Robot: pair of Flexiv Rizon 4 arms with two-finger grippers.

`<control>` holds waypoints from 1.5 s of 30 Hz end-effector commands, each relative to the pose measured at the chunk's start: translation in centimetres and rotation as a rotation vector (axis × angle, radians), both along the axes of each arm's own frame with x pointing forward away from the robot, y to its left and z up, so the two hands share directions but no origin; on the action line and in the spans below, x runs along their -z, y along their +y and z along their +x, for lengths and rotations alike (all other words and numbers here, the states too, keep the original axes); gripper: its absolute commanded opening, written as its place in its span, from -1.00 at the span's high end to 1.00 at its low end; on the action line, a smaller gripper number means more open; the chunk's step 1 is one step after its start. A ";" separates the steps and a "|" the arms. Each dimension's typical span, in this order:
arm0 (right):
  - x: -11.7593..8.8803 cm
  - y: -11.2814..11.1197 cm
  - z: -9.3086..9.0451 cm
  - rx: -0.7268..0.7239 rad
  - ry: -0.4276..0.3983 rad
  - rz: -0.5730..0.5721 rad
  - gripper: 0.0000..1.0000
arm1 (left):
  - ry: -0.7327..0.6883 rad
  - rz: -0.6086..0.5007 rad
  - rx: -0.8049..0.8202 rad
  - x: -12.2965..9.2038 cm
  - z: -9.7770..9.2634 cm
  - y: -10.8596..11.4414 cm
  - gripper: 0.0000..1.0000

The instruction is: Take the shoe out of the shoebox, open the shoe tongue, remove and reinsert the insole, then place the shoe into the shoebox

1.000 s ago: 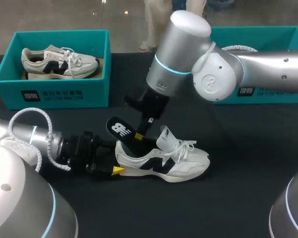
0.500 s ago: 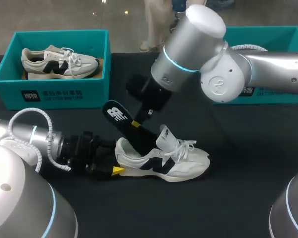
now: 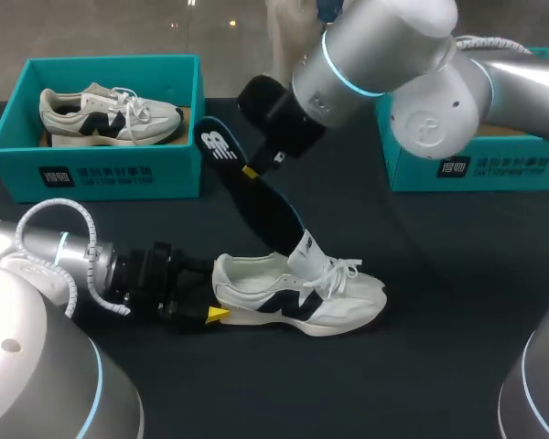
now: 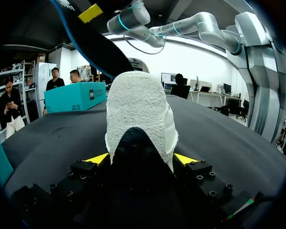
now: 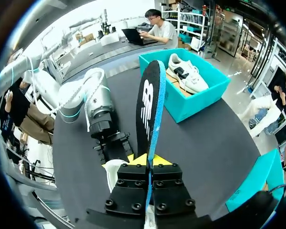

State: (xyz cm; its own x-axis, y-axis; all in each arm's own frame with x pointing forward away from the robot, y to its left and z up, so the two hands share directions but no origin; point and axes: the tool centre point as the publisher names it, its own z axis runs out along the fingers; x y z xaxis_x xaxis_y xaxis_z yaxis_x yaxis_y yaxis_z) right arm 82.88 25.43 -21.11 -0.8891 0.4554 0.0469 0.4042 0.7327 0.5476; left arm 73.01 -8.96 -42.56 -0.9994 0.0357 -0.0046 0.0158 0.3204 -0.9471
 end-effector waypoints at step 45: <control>-11.2 -1.4 0.3 0.188 0.118 0.316 1.00 | 0.000 0.002 0.001 0.1 0.0 0.0 1.00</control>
